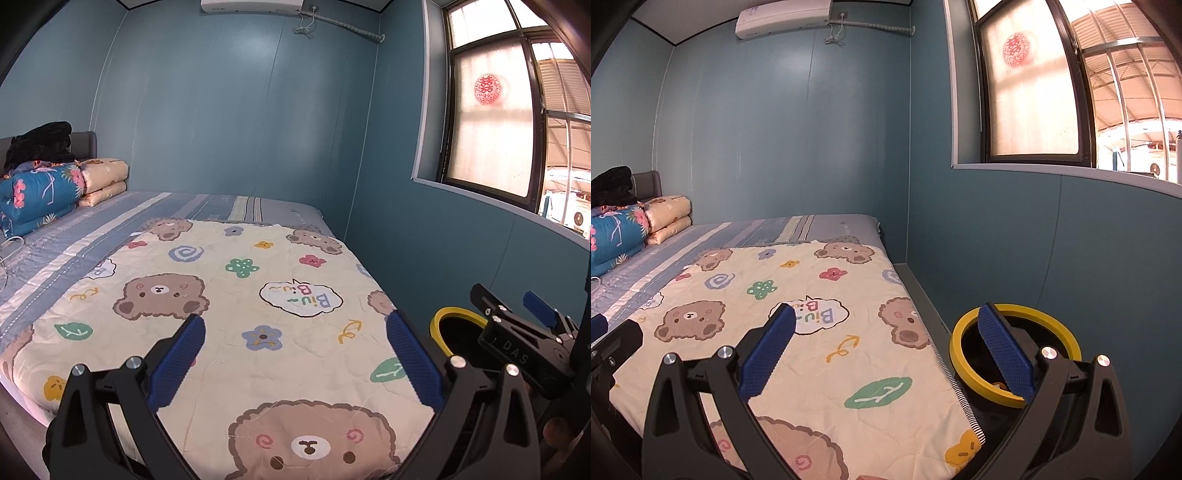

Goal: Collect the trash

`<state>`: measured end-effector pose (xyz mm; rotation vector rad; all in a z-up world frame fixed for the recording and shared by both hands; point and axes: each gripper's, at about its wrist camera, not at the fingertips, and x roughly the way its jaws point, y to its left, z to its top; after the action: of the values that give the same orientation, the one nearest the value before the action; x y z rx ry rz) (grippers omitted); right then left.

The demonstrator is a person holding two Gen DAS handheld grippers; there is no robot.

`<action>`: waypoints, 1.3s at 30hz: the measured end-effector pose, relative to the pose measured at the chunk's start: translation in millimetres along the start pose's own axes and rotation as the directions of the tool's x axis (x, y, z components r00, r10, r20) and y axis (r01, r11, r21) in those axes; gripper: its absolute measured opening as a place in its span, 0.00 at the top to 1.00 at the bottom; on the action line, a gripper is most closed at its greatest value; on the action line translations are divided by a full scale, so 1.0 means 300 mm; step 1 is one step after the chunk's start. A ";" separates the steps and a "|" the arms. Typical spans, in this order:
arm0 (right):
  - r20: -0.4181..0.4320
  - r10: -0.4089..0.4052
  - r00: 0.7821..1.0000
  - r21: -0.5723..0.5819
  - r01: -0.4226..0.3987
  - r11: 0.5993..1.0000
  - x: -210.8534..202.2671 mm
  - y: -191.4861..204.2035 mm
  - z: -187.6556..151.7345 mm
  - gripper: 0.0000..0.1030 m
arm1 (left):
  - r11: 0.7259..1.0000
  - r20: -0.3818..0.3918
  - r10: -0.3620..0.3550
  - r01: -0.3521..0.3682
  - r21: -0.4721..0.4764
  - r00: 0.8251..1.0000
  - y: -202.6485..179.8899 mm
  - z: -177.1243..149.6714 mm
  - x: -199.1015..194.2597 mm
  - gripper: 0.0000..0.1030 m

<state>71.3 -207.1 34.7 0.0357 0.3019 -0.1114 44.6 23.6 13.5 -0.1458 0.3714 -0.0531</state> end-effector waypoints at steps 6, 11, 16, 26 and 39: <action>-0.020 0.002 1.000 0.007 -0.002 1.000 0.003 0.005 -0.006 0.08 | 1.000 -0.004 -0.007 0.007 -0.006 1.000 -0.001 -0.005 0.001 0.08; -0.036 0.004 0.999 0.015 -0.003 1.000 0.014 0.006 -0.017 0.08 | 1.000 -0.006 -0.009 0.009 -0.008 1.000 -0.001 -0.008 0.004 0.08; -0.050 0.006 0.999 0.022 -0.005 1.000 0.021 0.004 -0.022 0.08 | 1.000 -0.014 -0.011 0.011 -0.010 1.000 -0.001 -0.013 0.009 0.08; -0.059 0.008 0.998 0.031 -0.006 1.000 0.027 0.000 -0.029 0.08 | 1.000 -0.019 -0.016 0.015 -0.019 1.000 0.001 -0.015 0.015 0.08; -0.077 0.010 0.997 0.037 -0.007 0.999 0.041 0.000 -0.038 0.08 | 0.999 -0.033 -0.023 0.023 -0.026 0.999 -0.004 -0.023 0.023 0.08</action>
<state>79.6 -207.9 20.2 0.0781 0.3772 -0.1071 48.5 20.9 5.1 -0.1750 0.4039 -0.0735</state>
